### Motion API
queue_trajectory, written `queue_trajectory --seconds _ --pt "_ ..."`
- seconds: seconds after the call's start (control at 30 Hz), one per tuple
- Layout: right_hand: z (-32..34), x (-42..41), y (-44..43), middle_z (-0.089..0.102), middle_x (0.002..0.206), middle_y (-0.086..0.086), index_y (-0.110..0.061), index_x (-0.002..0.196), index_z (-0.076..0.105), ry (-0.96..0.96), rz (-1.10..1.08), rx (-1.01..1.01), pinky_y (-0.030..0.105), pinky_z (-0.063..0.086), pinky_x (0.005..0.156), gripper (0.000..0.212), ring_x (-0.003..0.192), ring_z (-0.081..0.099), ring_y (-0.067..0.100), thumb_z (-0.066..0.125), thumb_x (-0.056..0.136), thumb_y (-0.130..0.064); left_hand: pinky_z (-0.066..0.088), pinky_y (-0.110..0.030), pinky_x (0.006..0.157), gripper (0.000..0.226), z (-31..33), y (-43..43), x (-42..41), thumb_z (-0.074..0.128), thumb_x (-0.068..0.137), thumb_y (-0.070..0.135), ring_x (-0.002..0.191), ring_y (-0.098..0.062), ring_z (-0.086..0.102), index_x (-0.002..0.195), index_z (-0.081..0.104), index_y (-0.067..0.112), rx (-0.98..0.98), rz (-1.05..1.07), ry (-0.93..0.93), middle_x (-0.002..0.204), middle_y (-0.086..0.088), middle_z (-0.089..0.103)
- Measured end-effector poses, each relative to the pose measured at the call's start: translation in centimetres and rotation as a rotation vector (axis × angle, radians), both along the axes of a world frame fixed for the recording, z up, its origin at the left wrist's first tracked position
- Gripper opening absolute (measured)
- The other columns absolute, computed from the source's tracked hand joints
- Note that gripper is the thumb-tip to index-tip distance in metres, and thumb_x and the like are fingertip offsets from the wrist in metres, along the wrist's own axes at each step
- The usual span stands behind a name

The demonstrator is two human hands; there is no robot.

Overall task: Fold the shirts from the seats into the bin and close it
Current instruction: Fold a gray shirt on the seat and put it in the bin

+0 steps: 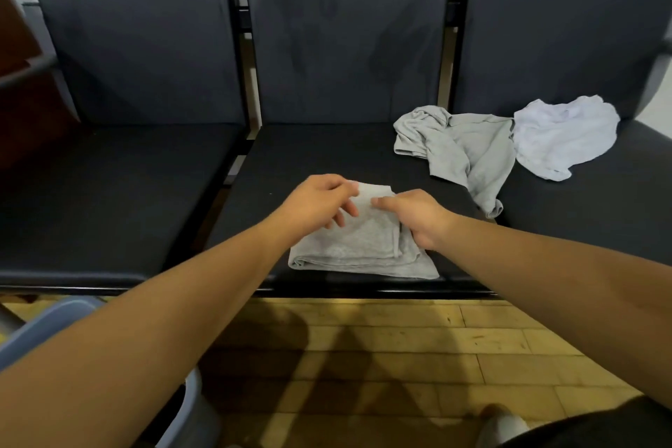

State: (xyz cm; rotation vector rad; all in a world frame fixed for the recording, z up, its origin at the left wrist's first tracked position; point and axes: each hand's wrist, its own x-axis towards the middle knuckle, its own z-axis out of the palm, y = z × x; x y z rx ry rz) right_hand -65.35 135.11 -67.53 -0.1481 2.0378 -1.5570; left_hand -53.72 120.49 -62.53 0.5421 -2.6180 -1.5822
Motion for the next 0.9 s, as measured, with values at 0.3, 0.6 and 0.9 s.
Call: queue_trajectory --seconds 0.3,0.6,0.9 --pt "0.4 -0.2 0.1 0.052 0.08 0.012 -0.009 0.079 0.051 0.177 -0.167 -0.001 0.033 0.042 0.062 0.01 0.075 0.056 0.026 0.058 0.083 -0.004 0.04 -0.025 0.063 0.024 -3.5 -4.5 0.9 0.055 0.096 0.041 0.088 -0.012 0.057 0.108 0.054 0.02 -0.271 0.298 -0.038 0.111 -0.002 0.058" --pt "0.3 0.0 0.9 0.055 0.097 0.012 -0.006 0.085 0.049 0.336 0.075 0.706 0.029 0.04 0.059 0.012 0.082 0.058 0.026 0.052 0.09 -0.017 0.049 -0.029 0.067 0.055 -4.0 -2.6 -0.2 0.065 0.093 0.042 0.088 -0.019 0.06 0.13 0.053 0.003 0.051 0.325 -0.249 0.115 -0.008 0.062" --pt "-0.4 -0.2 0.0 0.053 0.081 0.004 0.002 0.103 0.062 0.115 0.01 0.404 0.026 0.047 0.063 0.015 0.073 0.054 0.019 0.053 0.095 -0.007 0.057 -0.046 0.09 0.056 -3.4 -3.0 0.4 0.083 0.077 0.044 0.098 -0.03 0.068 0.114 0.062 0.008 0.413 0.375 -0.223 0.11 -0.01 0.069"
